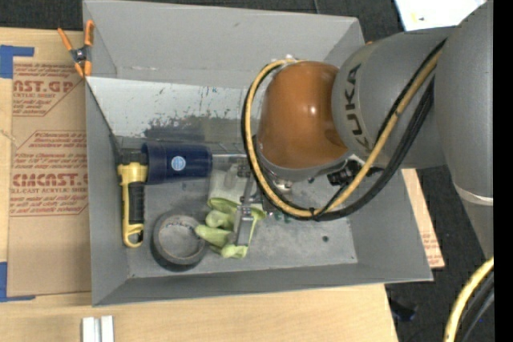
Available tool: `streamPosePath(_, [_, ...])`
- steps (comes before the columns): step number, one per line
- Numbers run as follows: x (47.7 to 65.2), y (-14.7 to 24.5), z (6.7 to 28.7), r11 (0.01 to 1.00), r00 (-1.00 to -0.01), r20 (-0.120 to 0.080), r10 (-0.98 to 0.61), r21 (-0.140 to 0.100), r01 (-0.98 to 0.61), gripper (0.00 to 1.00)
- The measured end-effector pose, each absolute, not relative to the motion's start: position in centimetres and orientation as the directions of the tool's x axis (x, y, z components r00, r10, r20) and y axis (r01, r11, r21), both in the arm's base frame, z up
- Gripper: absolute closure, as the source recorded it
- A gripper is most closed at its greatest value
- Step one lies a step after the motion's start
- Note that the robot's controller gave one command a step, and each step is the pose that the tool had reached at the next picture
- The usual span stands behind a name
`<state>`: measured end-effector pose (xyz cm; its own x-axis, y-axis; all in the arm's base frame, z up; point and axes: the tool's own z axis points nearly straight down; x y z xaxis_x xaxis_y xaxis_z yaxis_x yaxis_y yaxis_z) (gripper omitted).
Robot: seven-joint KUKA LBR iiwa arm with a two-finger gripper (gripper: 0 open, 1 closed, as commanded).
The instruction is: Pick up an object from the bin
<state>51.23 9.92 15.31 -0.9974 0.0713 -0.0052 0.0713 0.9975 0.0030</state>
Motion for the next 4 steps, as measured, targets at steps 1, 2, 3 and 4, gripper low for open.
streamPosePath(1, [51.7,8.2,8.9,0.97,-0.97,-0.009,-0.244,0.001,-0.244,0.0])
streamPosePath(2, [50.7,8.1,7.2,0.998,-0.998,-0.008,0.063,0.004,0.063,1.0])
streamPosePath(3, [50.4,8.2,8.4,0.984,-0.984,-0.006,0.175,0.004,0.175,1.0])
streamPosePath(4, [49.7,7.8,15.0,0.992,-0.992,0.0,0.126,0.002,0.126,1.0])
